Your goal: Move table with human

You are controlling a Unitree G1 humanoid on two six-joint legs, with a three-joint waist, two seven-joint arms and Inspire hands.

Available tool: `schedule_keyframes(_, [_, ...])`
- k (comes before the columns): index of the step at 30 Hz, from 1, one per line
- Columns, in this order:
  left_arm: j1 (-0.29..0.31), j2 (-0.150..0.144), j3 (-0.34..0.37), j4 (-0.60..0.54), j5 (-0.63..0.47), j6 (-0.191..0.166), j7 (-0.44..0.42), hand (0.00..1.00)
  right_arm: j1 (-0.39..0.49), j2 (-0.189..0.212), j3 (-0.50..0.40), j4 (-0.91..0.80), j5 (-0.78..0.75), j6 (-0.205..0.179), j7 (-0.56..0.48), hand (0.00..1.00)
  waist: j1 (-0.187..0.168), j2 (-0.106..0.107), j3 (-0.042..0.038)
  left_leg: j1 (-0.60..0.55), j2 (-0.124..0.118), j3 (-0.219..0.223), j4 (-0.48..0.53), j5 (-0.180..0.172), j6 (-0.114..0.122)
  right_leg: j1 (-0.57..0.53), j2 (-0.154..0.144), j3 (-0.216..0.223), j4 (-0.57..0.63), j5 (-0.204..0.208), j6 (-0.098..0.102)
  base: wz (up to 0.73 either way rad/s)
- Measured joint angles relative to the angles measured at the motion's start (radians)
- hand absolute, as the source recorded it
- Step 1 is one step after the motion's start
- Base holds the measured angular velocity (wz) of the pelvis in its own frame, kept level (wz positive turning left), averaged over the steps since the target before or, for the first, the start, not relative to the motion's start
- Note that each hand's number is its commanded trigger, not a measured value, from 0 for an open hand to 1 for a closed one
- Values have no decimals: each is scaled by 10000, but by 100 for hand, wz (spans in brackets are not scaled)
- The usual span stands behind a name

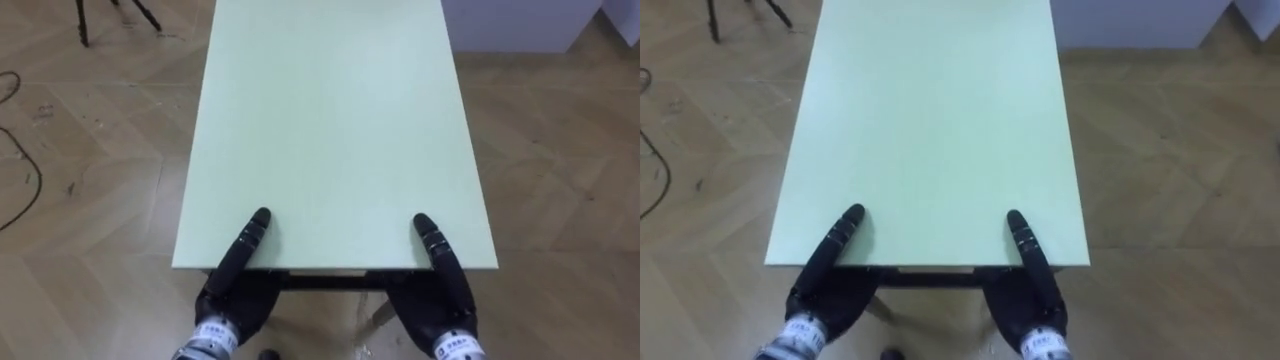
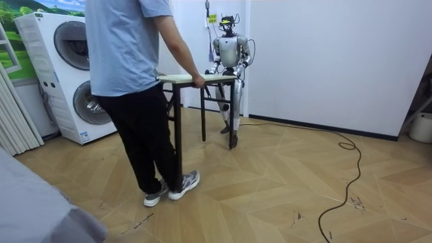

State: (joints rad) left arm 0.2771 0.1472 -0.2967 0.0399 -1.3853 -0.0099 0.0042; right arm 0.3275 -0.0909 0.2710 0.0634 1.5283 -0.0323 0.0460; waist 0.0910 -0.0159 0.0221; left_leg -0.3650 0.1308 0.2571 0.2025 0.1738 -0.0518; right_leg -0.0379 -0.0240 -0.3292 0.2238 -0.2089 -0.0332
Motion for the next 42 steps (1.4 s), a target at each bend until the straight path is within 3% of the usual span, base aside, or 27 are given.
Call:
schedule_keyframes(1, [62,-43,10,5,-23,3,0,100,-22,-27,0,19,13,16,-9,100,73,22,20,-29,63,37,712,-511,80,-35,-10,21,23,34,-68,-20])
schedule_keyframes(2, [216,-119,4,5,-163,11,0,100,-10,-111,32,39,-8,36,-20,100,168,113,31,-28,206,123,2365,-1681,378,-44,-6,17,87,69,-180,-16])
schedule_keyframes(3, [320,-201,0,34,-253,12,0,100,-12,-223,110,35,-56,25,-20,100,141,235,57,66,355,134,3878,-2565,433,-118,-3,-41,279,54,-292,-4])
schedule_keyframes(4, [363,-233,0,42,-287,21,0,100,-13,-294,119,34,-82,21,-19,100,114,277,53,161,409,106,4468,-2885,373,-203,-2,-69,405,36,-350,13])
schedule_keyframes(6, [444,-389,16,40,-275,46,0,100,-46,-421,113,-55,-121,13,-19,100,-51,544,64,887,776,10,6257,-3672,136,-547,116,-317,870,-80,-588,27])
schedule_keyframes(8, [446,-498,48,38,-292,45,0,100,-130,-435,102,-62,-153,-22,-19,100,-175,751,65,1835,1057,-83,6728,-3813,63,-739,311,-487,1142,-161,-722,29])
schedule_keyframes(10, [400,-508,140,19,-311,45,-14,100,-231,-388,106,-67,-158,-31,-18,100,-498,916,45,2855,1184,-259,6439,-3646,-210,-1101,429,-750,1496,-230,-835,39])
schedule_keyframes(11, [306,-499,209,-2,-308,39,-26,100,-375,-356,120,-66,-170,-25,-18,100,-751,1001,42,3470,1130,-416,5654,-3691,-478,-1455,442,-904,1871,-264,-888,39])
schedule_keyframes(12, [224,-466,216,1,-297,29,-25,100,-431,-338,117,-65,-160,-29,-19,100,-843,983,53,3725,983,-442,5037,-3951,-650,-1627,403,-864,1995,-264,-888,48])
schedule_keyframes(14, [248,-492,185,28,-263,30,-26,100,-336,-356,136,-89,-155,-29,-19,100,-1140,824,44,4386,448,-568,3296,-4167,-686,-1777,181,-379,2045,-180,-811,47])
schedule_keyframes(18, [27,-511,65,29,-160,24,-98,100,-345,-378,34,-98,-10,-131,30,100,-1325,961,18,4737,541,-636,1502,-5035,-780,-2332,254,287,2222,-36,-642,37])
schedule_keyframes(20, [-293,-462,-114,44,-137,-9,48,100,-312,-326,-170,-105,135,-92,130,100,-1619,993,15,4846,367,-553,336,-5161,-698,-2804,244,1050,2540,141,-354,61])
schedule_keyframes(22, [-305,-420,-177,84,-180,-133,93,100,-309,-379,-262,-103,144,60,117,100,-1645,1007,29,5057,111,-592,106,-5145,-644,-3235,205,1215,3182,266,-273,-21])
schedule_keyframes(23, [-157,-401,-196,115,-279,-255,23,100,-315,-372,-282,-93,-22,187,103,100,-1403,1173,21,5144,117,-1019,110,-5242,-465,-3513,518,1371,2739,542,-381,-100])
schedule_keyframes(24, [-9,-400,-183,124,-369,-431,-179,100,-405,-319,-225,-96,-125,246,104,100,-1218,1261,-27,5003,0,-1188,181,-5366,-286,-3408,584,1098,1950,1016,-401,-94])
schedule_keyframes(26, [-25,-585,-186,230,-380,-479,-176,100,-472,-343,-170,-97,-129,142,104,100,-1349,1312,-24,4592,-94,-1151,439,-5459,-424,-3504,275,1121,1922,1235,-396,11])
schedule_keyframes(27, [-169,-642,-247,367,-362,-487,-160,100,-442,-334,-110,-93,-115,39,102,100,-1581,1247,1,4416,7,-973,158,-5415,-410,-3509,176,1679,1953,1337,-223,76])
schedule_keyframes(28, [-275,-602,-305,409,-362,-500,-137,100,-441,-311,-204,-60,-59,5,102,100,-1681,1111,23,4343,-25,-885,95,-5293,-230,-3531,139,2017,1963,1406,-72,56])
schedule_keyframes(29, [-341,-532,-413,396,-374,-588,-125,100,-431,-318,-272,-38,-32,71,101,100,-1717,855,-19,4385,-244,-707,31,-5077,-100,-3631,88,2304,1918,1574,155,-3])
schedule_keyframes(30, [-285,-432,-465,393,-475,-625,-126,100,-410,-319,-287,-3,-43,188,99,100,-1636,726,-30,4458,-400,-525,34,-5052,-47,-3568,96,2126,1768,1714,189,-31])
schedule_keyframes(32, [-56,-387,-469,398,-715,-627,-146,100,-400,-343,-285,32,-226,318,96,100,-1587,772,-12,4594,-491,-359,23,-5069,-17,-3316,17,1688,1323,2033,99,-55])
schedule_keyframes(34, [12,-391,-483,404,-851,-622,-172,100,-399,-356,-283,32,-306,337,86,100,-1484,769,-14,4636,-697,-355,21,-5073,66,-3241,-128,1568,1032,2272,103,-43])
schedule_keyframes(36, [9,-424,-502,510,-950,-620,-169,100,-373,-357,-276,35,-394,316,54,100,-1494,766,-15,4698,-915,-326,29,-5035,312,-3136,-262,1307,838,2491,96,-17])
schedule_keyframes(41, [9,-480,-512,730,-969,-523,-139,100,-255,-397,-245,39,-474,267,-37,100,-1462,695,32,4726,-1340,-147,160,-4952,527,-3115,-639,1330,850,2861,163,-8])
schedule_keyframes(42, [9,-478,-512,733,-961,-484,-139,100,-227,-380,-260,38,-476,256,-40,100,-1480,661,43,4636,-1443,-148,256,-4924,670,-3138,-782,1287,837,3004,160,7])
